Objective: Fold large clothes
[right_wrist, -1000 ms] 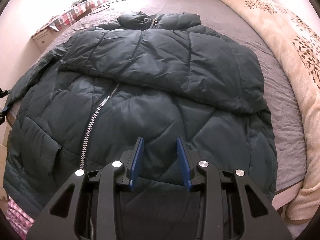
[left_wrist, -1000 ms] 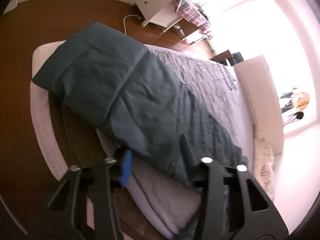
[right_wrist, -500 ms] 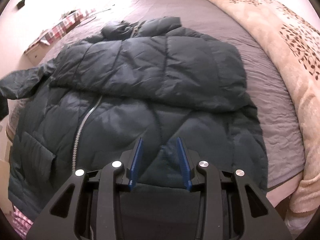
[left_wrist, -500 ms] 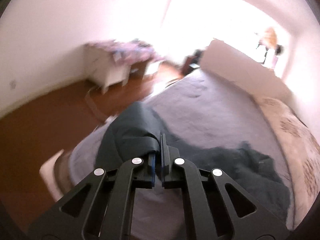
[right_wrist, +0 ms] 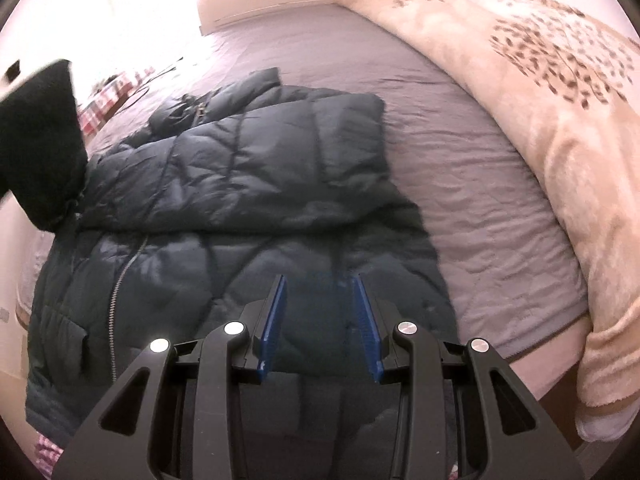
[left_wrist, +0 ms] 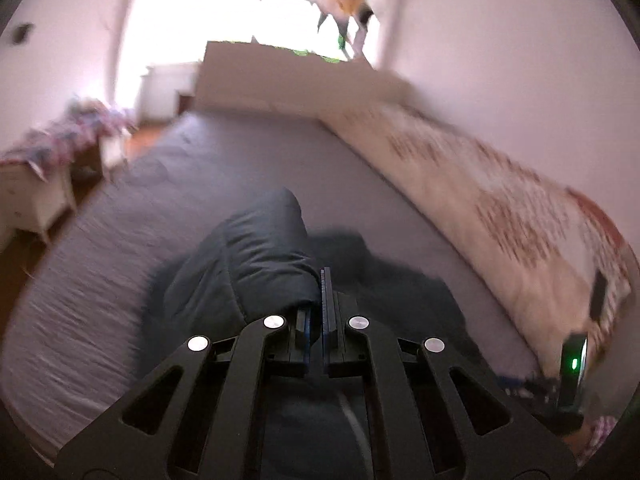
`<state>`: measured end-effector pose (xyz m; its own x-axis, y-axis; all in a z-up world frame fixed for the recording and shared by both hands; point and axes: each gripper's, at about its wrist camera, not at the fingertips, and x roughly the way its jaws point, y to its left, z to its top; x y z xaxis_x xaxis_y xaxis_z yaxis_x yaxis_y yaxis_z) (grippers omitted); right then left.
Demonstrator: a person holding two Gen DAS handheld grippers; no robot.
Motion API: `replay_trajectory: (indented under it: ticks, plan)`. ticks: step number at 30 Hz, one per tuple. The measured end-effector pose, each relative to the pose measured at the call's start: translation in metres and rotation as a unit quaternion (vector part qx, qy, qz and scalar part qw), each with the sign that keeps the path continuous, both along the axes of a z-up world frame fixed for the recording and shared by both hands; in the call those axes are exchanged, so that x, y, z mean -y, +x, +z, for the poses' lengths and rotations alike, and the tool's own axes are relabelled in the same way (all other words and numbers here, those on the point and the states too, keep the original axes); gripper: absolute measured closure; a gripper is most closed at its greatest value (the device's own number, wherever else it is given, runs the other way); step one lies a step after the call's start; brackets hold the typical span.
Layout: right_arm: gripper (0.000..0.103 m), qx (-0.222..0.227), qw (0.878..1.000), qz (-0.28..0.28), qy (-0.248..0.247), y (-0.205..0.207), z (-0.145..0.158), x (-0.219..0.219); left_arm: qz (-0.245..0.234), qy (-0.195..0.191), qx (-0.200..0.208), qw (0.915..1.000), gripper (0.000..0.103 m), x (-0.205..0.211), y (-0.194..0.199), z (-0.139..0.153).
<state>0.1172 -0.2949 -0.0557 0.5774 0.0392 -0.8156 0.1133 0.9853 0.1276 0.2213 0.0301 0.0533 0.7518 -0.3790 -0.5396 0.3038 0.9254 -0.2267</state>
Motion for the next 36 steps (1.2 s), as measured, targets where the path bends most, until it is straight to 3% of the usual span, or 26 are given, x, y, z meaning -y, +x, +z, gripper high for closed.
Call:
replay_trajectory:
  ticks: [3, 10, 12, 14, 16, 21, 23, 25, 27, 30, 36]
  plan:
    - [0.066, -0.001, 1.0, -0.01, 0.009, -0.004, -0.003, 0.012, -0.025, 0.022, -0.052, 0.9981, 0.1, 0.035, 0.002, -0.043]
    - [0.066, -0.005, 1.0, -0.016, 0.023, -0.007, -0.008, 0.023, -0.027, 0.052, -0.157, 0.9859, 0.096, 0.052, 0.003, -0.121]
    - [0.066, -0.008, 0.999, -0.013, 0.028, -0.006, -0.01, 0.021, -0.025, 0.047, -0.187, 0.981, 0.077, 0.047, 0.002, -0.131]
    - [0.066, -0.01, 1.0, -0.007, 0.029, -0.005, -0.01, 0.016, -0.018, 0.028, -0.199, 0.9794, 0.04, 0.051, -0.002, -0.135]
    - [0.066, -0.01, 1.0, 0.002, 0.027, -0.003, -0.01, 0.01, -0.006, 0.017, -0.188, 0.9819, 0.028, 0.046, -0.012, -0.126]
    - [0.066, -0.004, 0.999, 0.043, 0.02, 0.008, 0.0, -0.02, 0.013, -0.01, -0.175, 0.9845, 0.024, 0.015, -0.044, -0.108]
    - [0.059, 0.004, 0.998, 0.068, 0.015, 0.014, 0.007, -0.041, 0.032, -0.012, -0.172, 0.9846, 0.024, 0.001, -0.055, -0.103]
    - [0.044, 0.016, 0.995, 0.093, 0.009, 0.02, 0.016, -0.063, 0.065, -0.009, -0.164, 0.9843, 0.024, -0.02, -0.072, -0.1]
    - [0.042, 0.033, 0.991, 0.128, 0.005, 0.026, 0.026, -0.094, 0.093, -0.003, -0.158, 0.9829, 0.024, -0.035, -0.084, -0.1]
    - [0.038, 0.051, 0.981, 0.188, -0.011, 0.035, 0.037, -0.147, 0.129, 0.0, -0.155, 0.9794, 0.024, -0.061, -0.104, -0.102]
    - [0.023, 0.086, 0.952, 0.282, -0.087, 0.055, 0.041, -0.261, 0.159, -0.015, -0.162, 0.9737, 0.024, -0.097, -0.128, -0.111]
